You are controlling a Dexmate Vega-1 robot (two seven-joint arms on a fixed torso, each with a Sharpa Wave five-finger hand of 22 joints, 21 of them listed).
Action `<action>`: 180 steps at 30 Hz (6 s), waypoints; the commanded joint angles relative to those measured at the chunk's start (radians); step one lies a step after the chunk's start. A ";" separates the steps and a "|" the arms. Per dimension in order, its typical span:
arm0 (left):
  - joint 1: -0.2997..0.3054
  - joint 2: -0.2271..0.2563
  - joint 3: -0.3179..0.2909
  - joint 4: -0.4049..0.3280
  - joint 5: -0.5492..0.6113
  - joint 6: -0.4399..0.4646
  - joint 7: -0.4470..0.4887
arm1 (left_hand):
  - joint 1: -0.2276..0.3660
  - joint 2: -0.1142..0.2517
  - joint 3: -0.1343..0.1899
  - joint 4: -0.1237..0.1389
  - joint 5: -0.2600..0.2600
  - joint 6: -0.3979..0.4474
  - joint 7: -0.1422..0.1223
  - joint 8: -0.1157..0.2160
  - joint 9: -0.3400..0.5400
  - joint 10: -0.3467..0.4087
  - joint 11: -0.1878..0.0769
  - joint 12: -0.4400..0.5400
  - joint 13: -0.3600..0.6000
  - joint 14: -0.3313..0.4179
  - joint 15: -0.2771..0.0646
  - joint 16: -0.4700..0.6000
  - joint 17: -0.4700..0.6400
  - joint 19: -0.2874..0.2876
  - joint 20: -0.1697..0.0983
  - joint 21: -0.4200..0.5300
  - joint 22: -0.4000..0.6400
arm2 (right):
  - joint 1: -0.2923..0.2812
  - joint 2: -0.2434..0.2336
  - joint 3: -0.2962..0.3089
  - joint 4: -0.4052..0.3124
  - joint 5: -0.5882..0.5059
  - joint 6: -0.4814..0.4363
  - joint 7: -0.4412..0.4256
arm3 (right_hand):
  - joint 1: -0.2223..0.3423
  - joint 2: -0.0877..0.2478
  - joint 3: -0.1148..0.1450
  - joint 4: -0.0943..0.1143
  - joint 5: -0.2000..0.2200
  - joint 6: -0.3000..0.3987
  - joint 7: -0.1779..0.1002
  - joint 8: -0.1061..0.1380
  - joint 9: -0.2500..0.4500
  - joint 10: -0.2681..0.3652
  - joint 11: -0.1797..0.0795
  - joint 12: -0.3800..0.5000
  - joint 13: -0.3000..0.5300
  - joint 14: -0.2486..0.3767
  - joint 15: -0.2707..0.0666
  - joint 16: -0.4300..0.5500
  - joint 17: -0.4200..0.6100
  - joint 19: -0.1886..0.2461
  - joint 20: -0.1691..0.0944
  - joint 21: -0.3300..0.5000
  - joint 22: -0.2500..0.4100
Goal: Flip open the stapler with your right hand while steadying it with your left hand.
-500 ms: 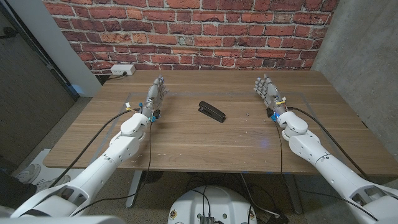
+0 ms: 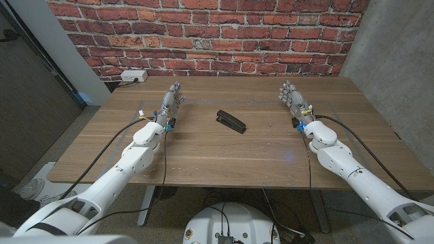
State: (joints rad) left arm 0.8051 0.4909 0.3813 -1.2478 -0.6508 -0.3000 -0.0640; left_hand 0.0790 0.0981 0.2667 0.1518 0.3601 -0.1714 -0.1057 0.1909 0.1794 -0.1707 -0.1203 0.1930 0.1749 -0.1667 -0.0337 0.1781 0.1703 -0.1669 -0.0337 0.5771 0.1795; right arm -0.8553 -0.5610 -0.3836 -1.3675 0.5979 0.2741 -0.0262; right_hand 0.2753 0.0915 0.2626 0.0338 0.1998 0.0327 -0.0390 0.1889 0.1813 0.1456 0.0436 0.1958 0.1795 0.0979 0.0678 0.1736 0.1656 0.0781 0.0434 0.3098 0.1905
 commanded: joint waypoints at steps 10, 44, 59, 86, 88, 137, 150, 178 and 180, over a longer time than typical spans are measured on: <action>-0.031 -0.020 0.014 0.041 0.004 -0.001 -0.017 | 0.008 0.035 0.005 0.002 -0.002 -0.189 -0.013 0.002 0.005 -0.140 0.002 0.004 0.004 -0.100 -0.061 0.008 0.005 -0.116 0.004 -0.007 0.002 | 0.026 -0.120 -0.067 -0.126 -0.261 -0.143 -0.091 | 0.033 -0.011 0.003 -0.034 -0.007 0.046 0.011 0.017 0.001 0.025 0.007 0.014 0.003 0.019 0.015 0.009 0.004 0.009 0.004 -0.007 0.000; -0.058 -0.027 0.015 0.082 0.002 -0.007 -0.039 | 0.010 0.038 0.006 0.004 -0.007 -0.177 0.020 0.004 0.006 -0.138 0.010 0.003 0.004 -0.089 -0.043 0.009 0.006 -0.107 0.006 -0.016 0.002 | 0.106 -0.212 -0.188 -0.368 -0.669 -0.404 -0.129 | 0.076 -0.003 0.016 -0.075 -0.014 0.063 0.034 0.012 0.002 0.034 -0.001 0.015 0.003 0.037 0.001 0.009 0.004 0.031 -0.036 -0.013 0.001; -0.048 -0.020 0.008 0.069 0.002 -0.011 -0.031 | 0.010 0.041 0.006 0.006 -0.008 -0.173 0.022 0.004 0.006 -0.139 0.016 0.002 0.004 -0.089 -0.043 0.008 0.006 -0.104 0.000 -0.022 0.002 | 0.135 -0.226 -0.246 -0.496 -0.868 -0.580 -0.117 | 0.096 0.015 0.026 -0.091 -0.016 0.089 0.056 0.016 0.002 0.061 -0.005 0.024 0.003 0.057 -0.025 0.013 0.004 0.046 -0.053 -0.014 0.002; -0.006 0.004 -0.004 0.017 -0.007 -0.001 -0.015 | 0.009 0.056 0.012 0.012 -0.009 -0.170 0.007 0.003 0.006 -0.138 0.025 0.002 0.004 -0.087 -0.037 0.008 0.006 -0.097 -0.009 -0.028 0.003 | 0.206 -0.224 -0.381 -0.639 -1.220 -0.755 0.080 | 0.162 0.055 0.054 -0.137 -0.021 0.194 0.026 0.028 0.003 0.157 -0.048 0.043 0.002 0.113 -0.103 0.009 0.002 0.076 -0.096 -0.017 0.006; -0.004 0.005 -0.005 0.015 -0.009 -0.001 -0.017 | 0.009 0.057 0.012 0.012 -0.009 -0.170 0.007 0.003 0.006 -0.138 0.025 0.002 0.004 -0.087 -0.037 0.008 0.006 -0.096 -0.009 -0.029 0.003 | 0.214 -0.220 -0.396 -0.646 -1.258 -0.767 0.100 | 0.164 0.056 0.054 -0.138 -0.021 0.193 0.023 0.027 0.004 0.156 -0.048 0.041 0.002 0.113 -0.103 0.009 0.002 0.076 -0.091 -0.017 0.006; -0.035 -0.011 0.000 0.075 -0.013 -0.007 -0.043 | 0.007 0.059 0.018 0.015 -0.011 -0.170 0.009 0.001 0.007 -0.141 0.027 0.002 0.004 -0.087 -0.038 0.007 0.007 -0.092 0.000 -0.042 0.004 | 0.332 -0.011 -0.559 -0.517 -1.606 -0.800 0.476 | 0.206 -0.036 0.007 -0.170 -0.014 0.145 0.040 0.011 0.007 0.141 -0.051 0.023 0.006 0.135 -0.090 0.011 0.007 0.136 -0.026 -0.018 0.006; -0.056 -0.022 0.004 0.111 -0.012 -0.012 -0.056 | 0.006 0.058 0.018 0.015 -0.011 -0.171 0.010 0.001 0.007 -0.142 0.027 0.001 0.004 -0.088 -0.037 0.007 0.007 -0.092 0.001 -0.046 0.004 | 0.357 0.014 -0.586 -0.475 -1.619 -0.767 0.515 | 0.191 -0.073 -0.034 -0.161 0.006 0.247 0.057 0.035 0.011 0.232 -0.029 0.053 0.010 0.241 -0.105 0.034 0.010 0.190 -0.015 -0.007 0.009; -0.060 -0.021 0.007 0.106 -0.008 -0.005 -0.054 | 0.004 0.058 0.020 0.016 -0.012 -0.169 0.013 0.001 0.007 -0.142 0.026 0.001 0.004 -0.088 -0.037 0.007 0.007 -0.090 0.003 -0.052 0.004 | 0.381 0.052 -0.646 -0.394 -1.694 -0.750 0.557 | 0.201 -0.067 -0.045 -0.155 0.028 0.317 0.049 0.042 0.013 0.330 -0.035 0.083 0.019 0.389 -0.148 0.062 0.025 0.262 -0.021 0.020 0.016; -0.057 -0.019 0.007 0.100 -0.007 -0.003 -0.051 | 0.004 0.058 0.020 0.016 -0.012 -0.169 0.013 0.001 0.007 -0.142 0.027 0.001 0.004 -0.088 -0.037 0.007 0.007 -0.089 0.002 -0.053 0.004 | 0.381 0.052 -0.649 -0.392 -1.701 -0.751 0.558 | 0.201 -0.066 -0.045 -0.155 0.029 0.316 0.047 0.041 0.013 0.328 -0.036 0.082 0.019 0.389 -0.150 0.061 0.025 0.262 -0.021 0.021 0.017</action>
State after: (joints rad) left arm 0.7389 0.4655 0.3874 -1.1258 -0.6615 -0.3120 -0.1258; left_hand 0.0830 0.1019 0.2821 0.1674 0.3518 -0.1715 -0.0911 0.1909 0.1838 -0.1737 -0.0946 0.1929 0.1744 -0.1665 -0.0337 0.1781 0.1744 -0.1667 -0.0335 0.5250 0.1790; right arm -0.4782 -0.5180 -1.0142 -1.7798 -1.0730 -0.4794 0.5173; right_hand 0.4694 0.0202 0.2206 -0.1228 0.2225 0.3396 0.0108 0.2267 0.1934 0.4667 0.0103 0.2742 0.1965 0.4791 -0.0483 0.2303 0.1888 0.3339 0.0228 0.3256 0.2027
